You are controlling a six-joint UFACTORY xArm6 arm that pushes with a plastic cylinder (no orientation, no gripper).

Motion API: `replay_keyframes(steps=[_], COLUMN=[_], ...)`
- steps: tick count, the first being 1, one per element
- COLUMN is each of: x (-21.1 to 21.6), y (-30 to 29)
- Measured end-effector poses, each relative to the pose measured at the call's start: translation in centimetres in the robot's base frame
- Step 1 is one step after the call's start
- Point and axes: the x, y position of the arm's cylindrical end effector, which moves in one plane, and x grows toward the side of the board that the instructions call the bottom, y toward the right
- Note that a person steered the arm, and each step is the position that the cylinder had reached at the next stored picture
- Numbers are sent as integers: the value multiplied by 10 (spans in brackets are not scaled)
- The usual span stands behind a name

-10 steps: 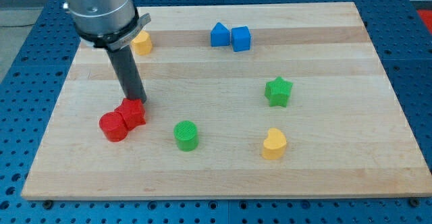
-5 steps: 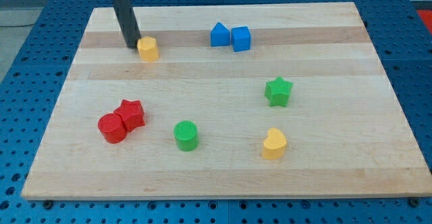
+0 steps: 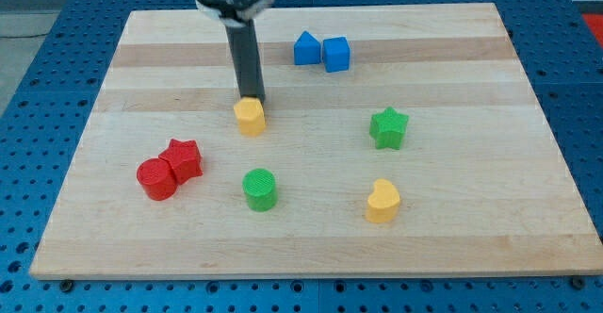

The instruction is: Move the yellow hexagon to the left of the yellow heart

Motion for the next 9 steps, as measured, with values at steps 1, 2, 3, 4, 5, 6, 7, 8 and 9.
replay_keyframes(steps=[1,2,3,4,5,6,7,8,9], x=[51,31,15,42,62,70,84,87,95], y=[18,9,-17,-20,-24,-37,-41,-10,25])
